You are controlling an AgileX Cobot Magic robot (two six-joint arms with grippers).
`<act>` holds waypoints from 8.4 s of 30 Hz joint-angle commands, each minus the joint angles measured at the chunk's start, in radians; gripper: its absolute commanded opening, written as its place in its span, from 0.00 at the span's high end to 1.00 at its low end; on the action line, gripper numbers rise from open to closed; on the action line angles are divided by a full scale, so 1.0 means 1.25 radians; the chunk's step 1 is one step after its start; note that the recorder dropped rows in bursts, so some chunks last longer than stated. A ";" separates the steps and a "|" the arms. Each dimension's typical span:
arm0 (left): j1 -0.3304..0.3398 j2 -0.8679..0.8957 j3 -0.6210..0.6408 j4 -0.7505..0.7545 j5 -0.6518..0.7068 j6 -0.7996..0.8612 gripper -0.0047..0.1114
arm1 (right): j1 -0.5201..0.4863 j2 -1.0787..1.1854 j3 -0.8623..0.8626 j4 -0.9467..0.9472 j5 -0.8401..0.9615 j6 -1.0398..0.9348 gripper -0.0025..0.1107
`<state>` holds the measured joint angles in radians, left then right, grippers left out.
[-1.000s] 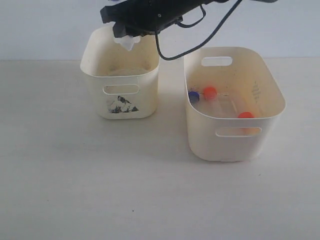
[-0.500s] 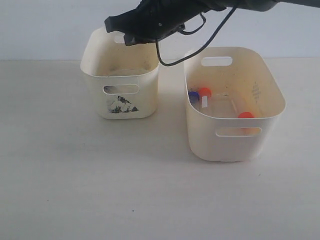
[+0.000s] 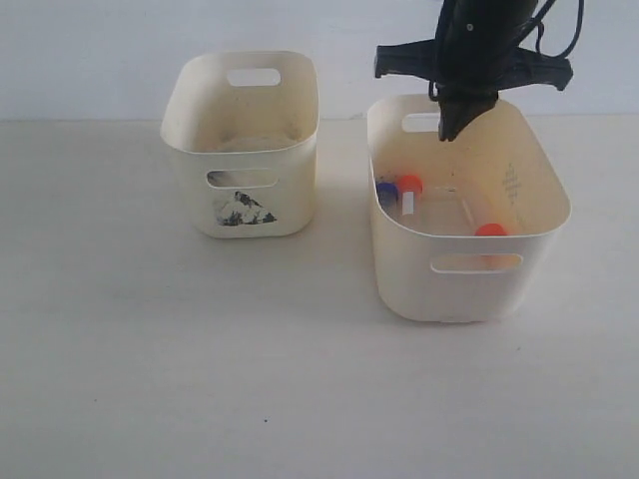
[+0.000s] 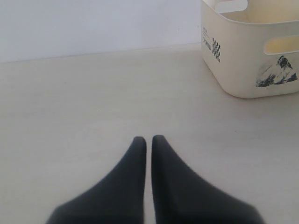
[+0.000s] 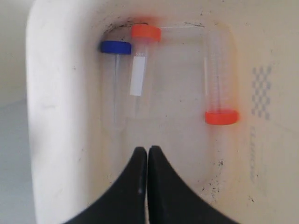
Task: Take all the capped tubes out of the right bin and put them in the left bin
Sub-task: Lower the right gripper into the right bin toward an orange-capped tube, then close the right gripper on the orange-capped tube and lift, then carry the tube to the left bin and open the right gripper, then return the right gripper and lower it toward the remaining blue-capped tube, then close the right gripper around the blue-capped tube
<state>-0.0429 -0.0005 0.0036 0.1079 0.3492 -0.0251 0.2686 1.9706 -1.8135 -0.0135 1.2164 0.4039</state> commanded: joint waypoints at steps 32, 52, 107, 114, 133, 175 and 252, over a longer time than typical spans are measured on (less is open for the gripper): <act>-0.001 0.000 -0.003 -0.009 -0.007 -0.008 0.92 | -0.040 0.145 -0.002 0.025 0.004 -0.086 0.98; -0.001 0.000 -0.003 -0.009 -0.007 -0.008 0.92 | -0.040 0.208 -0.002 0.048 0.004 -0.101 0.92; -0.001 0.000 -0.003 -0.009 -0.007 -0.008 0.92 | -0.040 0.120 -0.003 0.097 0.004 -0.130 0.98; -0.001 0.000 -0.003 -0.009 -0.007 -0.008 0.92 | -0.040 -0.034 -0.003 0.208 0.004 -0.256 0.98; -0.001 0.000 -0.003 -0.009 -0.007 -0.008 0.92 | 0.120 0.060 -0.002 0.497 -0.485 -0.588 0.76; -0.001 0.000 -0.003 -0.009 -0.007 -0.008 0.92 | -0.021 -0.006 0.002 0.011 0.004 -0.057 0.98; -0.001 0.000 -0.003 -0.009 -0.007 -0.008 0.92 | -0.078 0.134 0.109 0.188 -0.200 -0.161 0.98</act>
<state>-0.0429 -0.0005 0.0036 0.1079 0.3492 -0.0251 0.1793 2.1419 -1.6743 0.2172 0.9841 0.2140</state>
